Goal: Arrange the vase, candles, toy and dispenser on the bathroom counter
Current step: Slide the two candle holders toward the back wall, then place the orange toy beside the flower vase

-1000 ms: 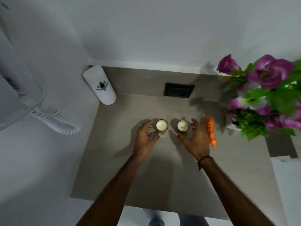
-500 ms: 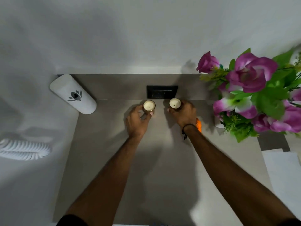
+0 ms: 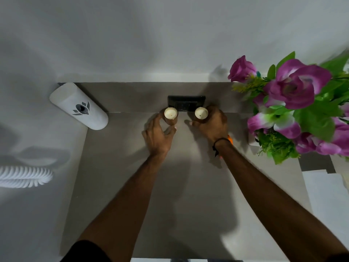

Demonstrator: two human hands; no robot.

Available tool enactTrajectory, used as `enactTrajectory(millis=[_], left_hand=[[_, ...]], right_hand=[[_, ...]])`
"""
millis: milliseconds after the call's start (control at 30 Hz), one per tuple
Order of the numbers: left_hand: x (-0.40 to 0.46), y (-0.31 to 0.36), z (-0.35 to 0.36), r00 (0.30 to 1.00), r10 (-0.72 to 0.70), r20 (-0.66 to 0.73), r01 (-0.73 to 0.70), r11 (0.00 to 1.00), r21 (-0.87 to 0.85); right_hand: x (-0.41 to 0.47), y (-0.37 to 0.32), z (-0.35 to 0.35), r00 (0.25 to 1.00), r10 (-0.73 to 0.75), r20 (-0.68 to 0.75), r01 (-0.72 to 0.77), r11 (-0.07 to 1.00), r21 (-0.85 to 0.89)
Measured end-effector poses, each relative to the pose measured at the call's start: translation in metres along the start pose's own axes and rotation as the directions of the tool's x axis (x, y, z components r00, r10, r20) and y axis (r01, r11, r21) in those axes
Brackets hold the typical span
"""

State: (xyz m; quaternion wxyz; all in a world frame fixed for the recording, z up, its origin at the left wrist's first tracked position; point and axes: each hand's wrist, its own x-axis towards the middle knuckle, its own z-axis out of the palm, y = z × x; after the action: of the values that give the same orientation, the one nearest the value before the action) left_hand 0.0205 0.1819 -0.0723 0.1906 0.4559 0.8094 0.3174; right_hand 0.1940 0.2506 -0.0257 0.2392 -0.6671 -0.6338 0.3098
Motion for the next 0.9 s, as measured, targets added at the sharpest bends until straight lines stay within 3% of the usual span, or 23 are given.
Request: enactTrajectory(millis=[100, 200, 433, 700, 900], left_hand=[[-0.048, -0.025, 0.005, 0.987, 0.051, 0.15, -0.087, 0.965, 0.247], [-0.108, -0.051, 0.008, 0.954, 0.186, 0.235, -0.273, 0.863, 0.425], [-0.135, -0.059, 0.005, 0.941, 0.207, 0.268, -0.321, 0.799, 0.509], [-0.136, -0.054, 0.006, 0.939, 0.207, 0.275, -0.326, 0.792, 0.516], [-0.134, -0.053, 0.007, 0.94, 0.203, 0.274, -0.317, 0.815, 0.485]], right_hand=[[-0.03, 0.002, -0.016, 0.978, -0.168, -0.126, 0.156, 0.983, -0.096], [-0.071, 0.025, -0.031, 0.964, -0.168, -0.204, 0.13, 0.974, -0.185], [-0.121, 0.074, -0.032, 0.957, 0.023, -0.288, -0.063, 0.989, -0.132], [-0.07, 0.061, -0.026, 0.915, 0.107, -0.388, -0.108, 0.994, 0.019], [-0.041, 0.056, -0.018, 0.89, 0.128, -0.437, -0.144, 0.99, -0.004]])
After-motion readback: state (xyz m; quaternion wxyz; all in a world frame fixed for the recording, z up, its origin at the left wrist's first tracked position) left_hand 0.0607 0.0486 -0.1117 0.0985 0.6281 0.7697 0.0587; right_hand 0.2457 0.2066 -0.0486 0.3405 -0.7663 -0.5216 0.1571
